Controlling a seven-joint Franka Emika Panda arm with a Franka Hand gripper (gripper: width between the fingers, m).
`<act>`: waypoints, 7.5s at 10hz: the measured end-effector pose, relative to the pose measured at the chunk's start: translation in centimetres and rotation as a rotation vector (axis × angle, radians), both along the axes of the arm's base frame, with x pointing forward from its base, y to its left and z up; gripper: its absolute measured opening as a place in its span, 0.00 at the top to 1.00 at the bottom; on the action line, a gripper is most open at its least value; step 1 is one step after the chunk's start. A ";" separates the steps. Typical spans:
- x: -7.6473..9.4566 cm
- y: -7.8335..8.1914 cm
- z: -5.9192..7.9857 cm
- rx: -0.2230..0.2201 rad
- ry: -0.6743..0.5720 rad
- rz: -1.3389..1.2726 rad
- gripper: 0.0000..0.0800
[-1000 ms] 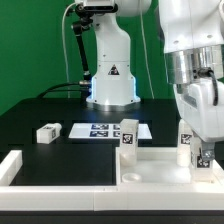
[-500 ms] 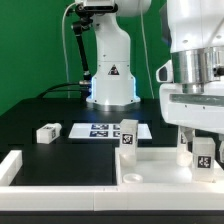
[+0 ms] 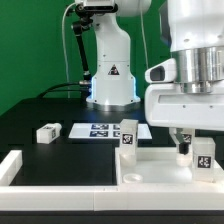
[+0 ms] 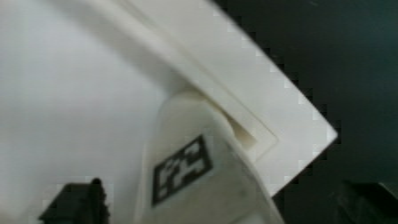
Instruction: Assemble square table
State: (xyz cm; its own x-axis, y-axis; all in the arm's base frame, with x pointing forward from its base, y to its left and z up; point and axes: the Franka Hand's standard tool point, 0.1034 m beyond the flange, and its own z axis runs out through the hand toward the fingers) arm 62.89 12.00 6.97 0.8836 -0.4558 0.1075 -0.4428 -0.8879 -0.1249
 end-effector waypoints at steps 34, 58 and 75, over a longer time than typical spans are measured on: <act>-0.2 2.0 -0.5 0.000 -0.014 -0.093 0.19; 0.6 -0.8 0.0 -0.034 0.004 -0.116 0.64; -0.9 -1.6 -0.4 0.287 0.163 -1.577 0.62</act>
Offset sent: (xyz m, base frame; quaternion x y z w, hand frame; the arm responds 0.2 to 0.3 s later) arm 0.0000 0.0000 0.0000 0.0000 0.0000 0.0000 1.0000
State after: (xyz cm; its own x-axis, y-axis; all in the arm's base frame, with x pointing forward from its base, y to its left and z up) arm 62.03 10.41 6.61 -0.4694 -0.8642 -0.1810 -0.8717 0.4862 -0.0605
